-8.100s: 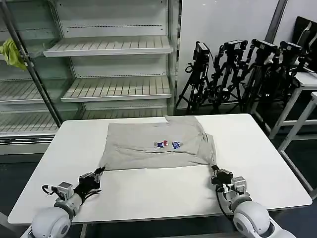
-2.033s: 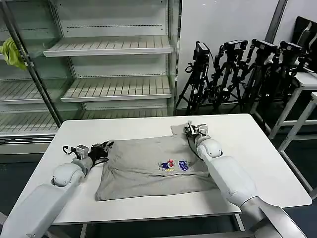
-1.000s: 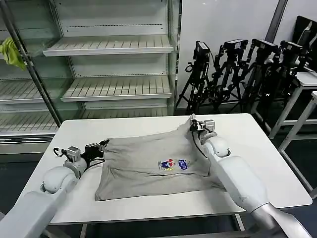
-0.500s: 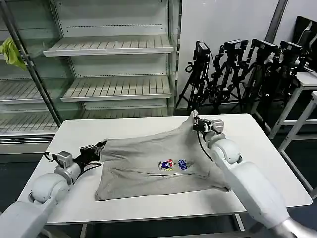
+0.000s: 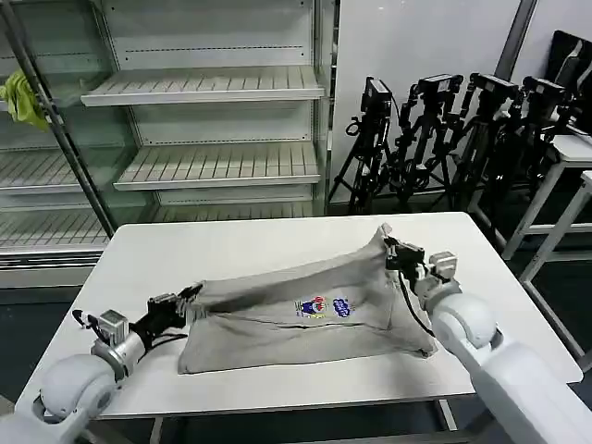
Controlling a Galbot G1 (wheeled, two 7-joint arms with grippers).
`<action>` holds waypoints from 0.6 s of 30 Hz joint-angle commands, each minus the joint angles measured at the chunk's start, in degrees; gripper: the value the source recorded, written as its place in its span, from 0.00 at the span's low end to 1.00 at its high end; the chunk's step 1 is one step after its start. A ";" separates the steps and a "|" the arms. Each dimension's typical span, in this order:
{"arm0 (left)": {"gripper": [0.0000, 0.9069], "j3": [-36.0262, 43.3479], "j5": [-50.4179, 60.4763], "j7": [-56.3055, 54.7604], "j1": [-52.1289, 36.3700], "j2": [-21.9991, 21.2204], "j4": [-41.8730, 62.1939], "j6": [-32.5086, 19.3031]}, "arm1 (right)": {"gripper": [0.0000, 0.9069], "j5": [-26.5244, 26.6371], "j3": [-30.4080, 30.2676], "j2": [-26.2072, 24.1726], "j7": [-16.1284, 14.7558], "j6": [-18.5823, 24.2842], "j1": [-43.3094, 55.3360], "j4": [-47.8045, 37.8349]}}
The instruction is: Fold and organize the clothes.
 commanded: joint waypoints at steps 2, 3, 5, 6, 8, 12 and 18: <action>0.04 -1.61 0.89 0.01 6.51 0.47 -2.94 -0.37 | 0.00 -0.88 2.78 -4.83 0.37 -0.11 -11.78 6.66; 0.04 -1.63 0.90 0.00 6.49 0.45 -2.91 -0.40 | 0.00 -1.27 2.46 -4.71 0.39 -0.07 -11.98 6.47; 0.04 -1.75 0.87 0.01 6.41 0.45 -2.86 -0.51 | 0.00 -2.41 1.49 -4.15 0.45 0.08 -12.17 5.85; 0.04 -1.80 0.83 0.01 6.29 0.51 -2.87 -0.58 | 0.00 -2.71 0.97 -3.75 0.50 0.12 -12.14 5.37; 0.04 -2.00 0.75 -0.02 6.15 0.72 -2.86 -0.63 | 0.00 -3.39 0.33 -3.20 0.57 0.17 -11.84 4.75; 0.04 -2.68 0.50 0.00 6.72 1.38 -3.51 -0.82 | 0.00 -4.23 -0.79 -1.74 0.57 0.26 -10.98 3.19; 0.04 -3.45 0.38 0.15 8.74 1.70 -4.97 -0.82 | 1.00 -5.26 -1.48 -1.09 0.69 0.07 -10.64 1.44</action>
